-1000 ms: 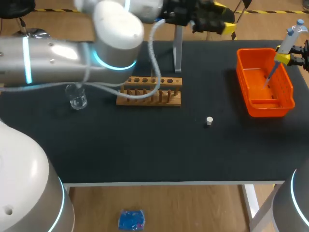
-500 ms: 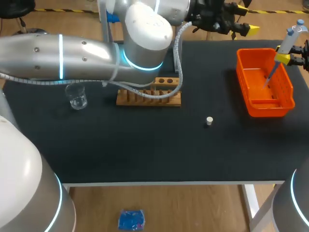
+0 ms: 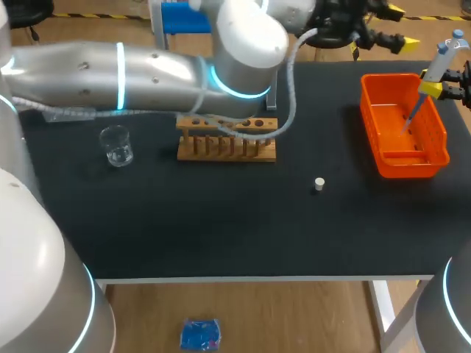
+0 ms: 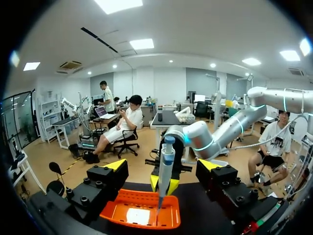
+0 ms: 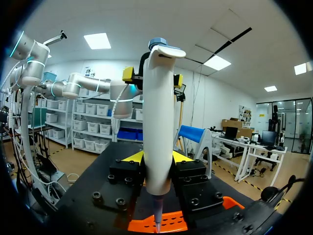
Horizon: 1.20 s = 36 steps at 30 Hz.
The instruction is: Invert the test tube, pick up the pipette, mount the tip to pipette, aspirate from beaker and dispense into the tube, eject the tip, return the pipette, and cap with the stopper.
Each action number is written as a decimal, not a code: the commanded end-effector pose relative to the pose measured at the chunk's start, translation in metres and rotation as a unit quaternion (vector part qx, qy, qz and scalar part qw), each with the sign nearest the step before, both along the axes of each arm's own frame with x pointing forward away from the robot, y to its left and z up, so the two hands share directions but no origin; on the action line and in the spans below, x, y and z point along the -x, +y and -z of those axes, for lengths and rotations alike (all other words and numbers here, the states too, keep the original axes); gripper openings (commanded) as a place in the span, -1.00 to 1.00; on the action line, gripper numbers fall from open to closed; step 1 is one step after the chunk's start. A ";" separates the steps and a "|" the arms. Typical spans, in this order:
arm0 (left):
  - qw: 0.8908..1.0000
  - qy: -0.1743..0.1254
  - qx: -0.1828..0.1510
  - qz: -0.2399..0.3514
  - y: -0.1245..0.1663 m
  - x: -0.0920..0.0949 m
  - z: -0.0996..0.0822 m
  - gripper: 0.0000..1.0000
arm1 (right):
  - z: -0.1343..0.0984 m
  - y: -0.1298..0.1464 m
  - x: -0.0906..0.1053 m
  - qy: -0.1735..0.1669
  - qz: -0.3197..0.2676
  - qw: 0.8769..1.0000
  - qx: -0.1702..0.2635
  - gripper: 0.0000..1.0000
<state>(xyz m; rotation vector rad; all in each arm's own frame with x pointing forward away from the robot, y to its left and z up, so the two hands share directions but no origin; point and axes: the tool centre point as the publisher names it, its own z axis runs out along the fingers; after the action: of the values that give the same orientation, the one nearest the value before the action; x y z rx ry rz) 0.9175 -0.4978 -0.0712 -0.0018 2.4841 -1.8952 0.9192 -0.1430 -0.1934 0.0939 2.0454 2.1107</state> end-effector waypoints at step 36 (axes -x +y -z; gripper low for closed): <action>0.997 -0.012 0.075 -0.015 -0.050 0.013 0.013 -1.00 | 0.000 -0.001 -0.001 -0.001 -0.001 1.000 0.000 -1.00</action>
<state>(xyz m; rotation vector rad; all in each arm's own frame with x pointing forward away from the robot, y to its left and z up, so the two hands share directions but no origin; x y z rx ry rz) 0.9033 -0.5450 -0.0791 -0.0261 2.4097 -1.9322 0.9192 -0.1430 -0.1934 0.0939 2.0454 2.1109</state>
